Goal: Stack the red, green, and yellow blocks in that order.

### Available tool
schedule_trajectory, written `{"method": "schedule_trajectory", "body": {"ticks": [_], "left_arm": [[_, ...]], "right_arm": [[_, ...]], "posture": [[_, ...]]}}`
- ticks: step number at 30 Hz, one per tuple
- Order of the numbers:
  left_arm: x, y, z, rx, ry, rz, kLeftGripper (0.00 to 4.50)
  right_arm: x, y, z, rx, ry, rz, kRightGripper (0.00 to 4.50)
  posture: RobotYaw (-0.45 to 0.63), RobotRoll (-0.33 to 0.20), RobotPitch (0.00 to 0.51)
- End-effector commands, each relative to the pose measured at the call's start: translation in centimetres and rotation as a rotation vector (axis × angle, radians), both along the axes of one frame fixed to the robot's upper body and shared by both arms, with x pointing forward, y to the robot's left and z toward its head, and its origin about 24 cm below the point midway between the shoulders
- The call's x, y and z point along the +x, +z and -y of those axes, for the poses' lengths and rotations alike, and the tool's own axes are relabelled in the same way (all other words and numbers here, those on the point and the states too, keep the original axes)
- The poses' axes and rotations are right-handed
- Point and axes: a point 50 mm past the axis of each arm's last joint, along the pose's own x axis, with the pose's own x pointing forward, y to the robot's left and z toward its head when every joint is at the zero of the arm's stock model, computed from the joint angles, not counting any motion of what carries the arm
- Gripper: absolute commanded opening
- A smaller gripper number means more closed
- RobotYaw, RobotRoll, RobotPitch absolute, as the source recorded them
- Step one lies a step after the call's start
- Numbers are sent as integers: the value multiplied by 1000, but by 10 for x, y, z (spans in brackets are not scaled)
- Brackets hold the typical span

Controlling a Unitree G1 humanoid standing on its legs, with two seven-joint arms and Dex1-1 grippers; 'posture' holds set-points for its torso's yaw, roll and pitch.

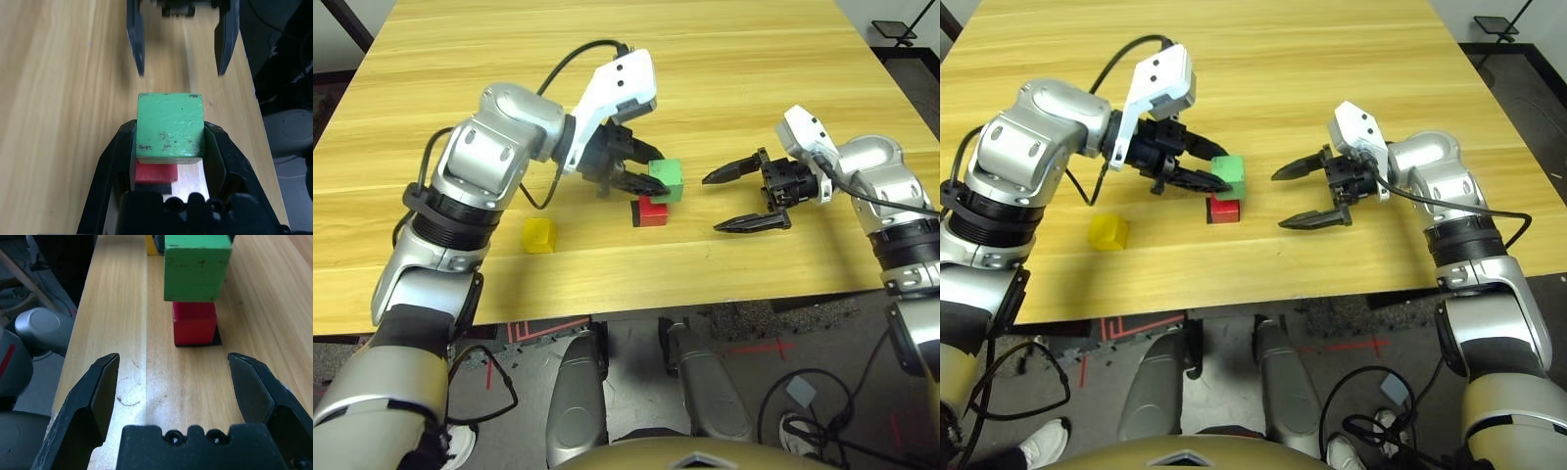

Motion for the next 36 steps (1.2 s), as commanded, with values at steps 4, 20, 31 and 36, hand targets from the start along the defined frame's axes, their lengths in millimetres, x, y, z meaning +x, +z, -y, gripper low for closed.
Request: {"method": "schedule_trajectory", "body": {"ticks": [4,20,31,36], "left_arm": [[8,-12,-6,19,10,-8,2007],[6,-25,-5,31,1,-32,2007],[-2,-6,-1,-32,-35,17,4470],[-24,23,-35,-32,-44,39,4470]], "right_arm": [[-2,-3,3,5,-4,5,4500],[-8,14,-10,17,-1,23,4500],[-10,21,-12,17,-8,28,4500],[-12,21,-11,8,-2,21,4500]], "posture": [[-100,-69,272],[-110,-76,286],[-110,-80,286],[-97,-77,281]]}}
